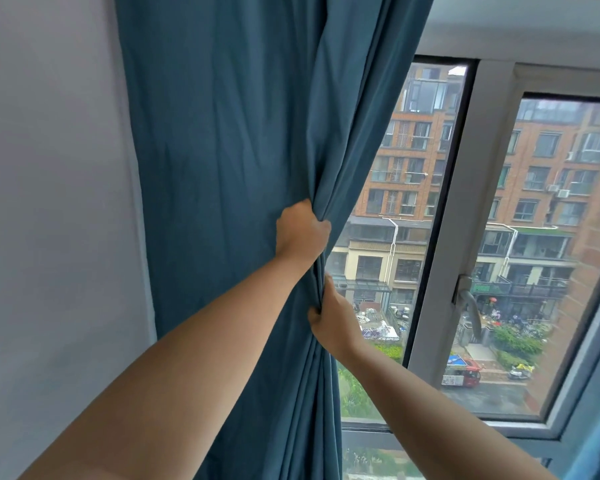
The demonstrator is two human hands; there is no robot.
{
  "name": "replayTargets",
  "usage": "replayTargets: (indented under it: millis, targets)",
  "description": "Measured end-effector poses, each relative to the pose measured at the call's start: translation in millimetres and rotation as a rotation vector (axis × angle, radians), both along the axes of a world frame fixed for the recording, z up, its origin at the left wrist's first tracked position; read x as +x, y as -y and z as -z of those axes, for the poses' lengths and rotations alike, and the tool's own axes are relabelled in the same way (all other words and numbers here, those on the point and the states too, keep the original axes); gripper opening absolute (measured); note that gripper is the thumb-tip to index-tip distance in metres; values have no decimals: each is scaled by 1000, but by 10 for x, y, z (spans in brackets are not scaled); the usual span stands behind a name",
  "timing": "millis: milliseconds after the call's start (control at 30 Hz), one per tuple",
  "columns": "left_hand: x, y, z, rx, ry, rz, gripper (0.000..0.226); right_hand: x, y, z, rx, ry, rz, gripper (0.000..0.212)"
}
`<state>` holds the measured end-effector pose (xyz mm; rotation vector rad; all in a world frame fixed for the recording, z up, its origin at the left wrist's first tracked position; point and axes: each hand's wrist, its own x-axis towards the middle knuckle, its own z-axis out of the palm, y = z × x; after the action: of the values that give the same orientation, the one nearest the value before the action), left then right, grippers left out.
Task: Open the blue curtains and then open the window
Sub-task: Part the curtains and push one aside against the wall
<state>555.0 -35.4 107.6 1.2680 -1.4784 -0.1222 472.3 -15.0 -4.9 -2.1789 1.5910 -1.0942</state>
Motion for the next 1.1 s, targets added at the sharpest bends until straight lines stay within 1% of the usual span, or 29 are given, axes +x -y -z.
replayTargets:
  millis: [67,133,200,267,367,500,633,733,867,900,1000,1067,1100]
  targets:
    - [53,43,6,-2,11,29,6,52,22,14,10,15,25,72]
    - [118,102,23,-13,5,60,10,119,59,31,38,23,45,72]
    - [184,133,39,-26,8,73,12,172,84,43,62,-11,41,69]
    - [255,168,37,-35,15,69,11,231,124,34,79,-58,18,68]
    - [385,198,50,-39,10,51,10,328,156,-5,116,-58,-48,72]
    - [608,191,79,-63,-16,21,15,522,179,-46,129,-78,-112,74]
    - [763,160,78,-76,-31,0,9,645,208,-34,156,-87,-137,74]
    - [737,137,74,-36,-44,23,9,592,186,-27,166,-55,-141,69]
    - [630,67,55,22,-70,90,15,447,119,-55,98,5,-102,54]
    - [611,43,48,36,-76,113,17,435,104,-75,77,41,-92,55]
    - [589,-23,26,88,-75,166,17,454,68,-138,25,175,-48,69]
    - [626,-57,74,125,-30,210,19,483,54,-144,10,196,-15,75]
    - [659,-77,128,125,-16,225,20,492,43,-140,1,189,-2,74]
